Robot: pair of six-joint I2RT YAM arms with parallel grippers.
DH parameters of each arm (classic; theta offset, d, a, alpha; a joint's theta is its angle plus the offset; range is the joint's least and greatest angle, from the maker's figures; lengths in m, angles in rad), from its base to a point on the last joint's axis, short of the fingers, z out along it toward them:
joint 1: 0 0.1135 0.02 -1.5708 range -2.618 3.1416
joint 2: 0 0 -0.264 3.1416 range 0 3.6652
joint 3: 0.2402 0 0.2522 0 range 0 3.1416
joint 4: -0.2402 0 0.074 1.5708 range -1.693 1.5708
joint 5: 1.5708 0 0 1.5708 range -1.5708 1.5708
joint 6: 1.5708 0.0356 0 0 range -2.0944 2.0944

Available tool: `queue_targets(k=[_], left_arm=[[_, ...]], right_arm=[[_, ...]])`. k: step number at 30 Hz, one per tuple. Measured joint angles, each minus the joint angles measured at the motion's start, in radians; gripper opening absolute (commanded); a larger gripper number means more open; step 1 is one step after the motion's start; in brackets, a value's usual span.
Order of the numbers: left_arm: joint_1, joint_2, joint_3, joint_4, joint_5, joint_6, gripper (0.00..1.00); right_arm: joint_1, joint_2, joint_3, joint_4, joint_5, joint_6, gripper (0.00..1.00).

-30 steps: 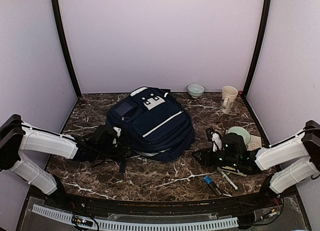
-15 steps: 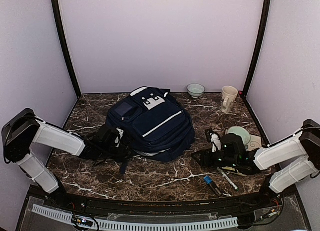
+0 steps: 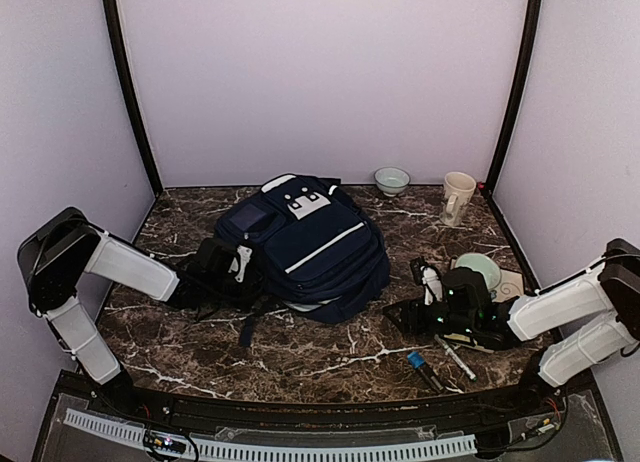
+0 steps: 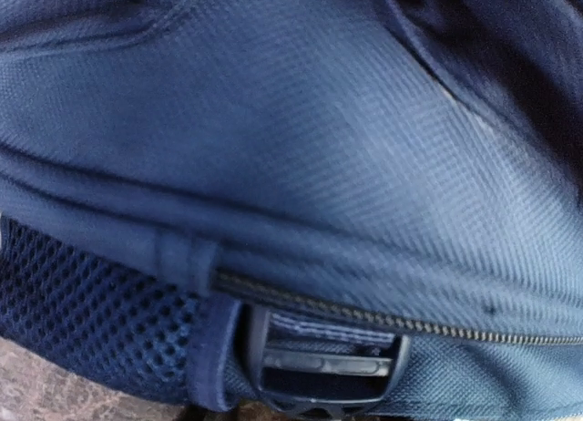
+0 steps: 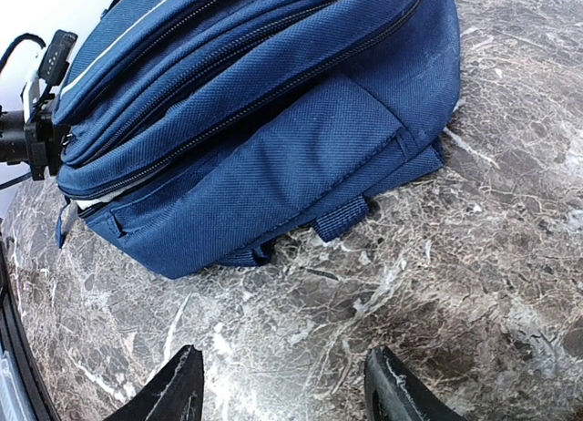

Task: Pack the student bag
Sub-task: Grab the largest pocket of the student bag.

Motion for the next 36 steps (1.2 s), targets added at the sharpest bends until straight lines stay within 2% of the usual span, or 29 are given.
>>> queue_targets(k=[7,22,30,36], left_arm=[[0.006,-0.002,-0.018,0.032,0.084,0.005,0.01],[0.004,-0.088,-0.085,-0.015,0.135,-0.060,0.00],[-0.016,-0.097,-0.081,-0.050,0.135,-0.082,0.00],[-0.059,-0.108,-0.035,-0.139,0.105,-0.093,0.00]], right_arm=[[0.000,0.008,0.000,-0.001,0.003,0.000,0.61],[0.000,0.062,0.004,0.024,-0.017,0.000,0.61],[0.000,0.062,0.004,0.064,-0.063,0.011,0.61],[0.019,0.069,0.004,0.122,-0.114,0.017,0.60]])
